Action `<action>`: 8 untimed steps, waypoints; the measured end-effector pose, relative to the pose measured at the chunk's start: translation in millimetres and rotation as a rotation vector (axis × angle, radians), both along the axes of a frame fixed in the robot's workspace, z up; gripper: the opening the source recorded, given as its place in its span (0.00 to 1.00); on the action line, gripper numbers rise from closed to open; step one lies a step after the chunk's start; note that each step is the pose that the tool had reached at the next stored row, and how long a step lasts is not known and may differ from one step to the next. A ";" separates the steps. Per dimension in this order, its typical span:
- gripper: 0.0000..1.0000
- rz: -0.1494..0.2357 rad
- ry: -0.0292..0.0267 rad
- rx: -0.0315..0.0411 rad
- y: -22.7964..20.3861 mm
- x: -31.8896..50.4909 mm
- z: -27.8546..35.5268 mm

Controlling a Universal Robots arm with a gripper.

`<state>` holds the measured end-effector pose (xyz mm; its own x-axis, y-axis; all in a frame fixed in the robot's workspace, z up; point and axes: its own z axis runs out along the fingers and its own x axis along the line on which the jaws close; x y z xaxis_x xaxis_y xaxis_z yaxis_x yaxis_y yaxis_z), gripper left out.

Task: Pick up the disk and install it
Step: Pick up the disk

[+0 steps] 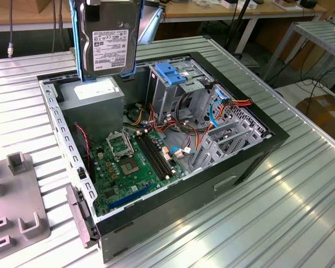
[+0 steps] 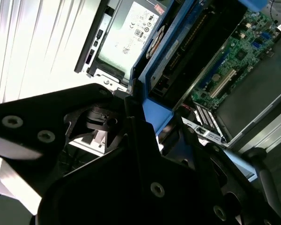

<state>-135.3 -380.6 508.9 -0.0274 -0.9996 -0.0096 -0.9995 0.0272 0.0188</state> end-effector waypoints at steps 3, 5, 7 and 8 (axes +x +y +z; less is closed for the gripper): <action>0.37 0.000 -0.0001 -0.0003 -3.2 1.3 -0.1; 0.37 0.000 -0.0001 -0.0003 -5.6 2.5 -0.2; 0.37 0.000 -0.0001 -0.0004 -8.5 4.2 -0.3; 0.37 0.000 -0.0001 -0.0004 -10.3 5.3 -0.3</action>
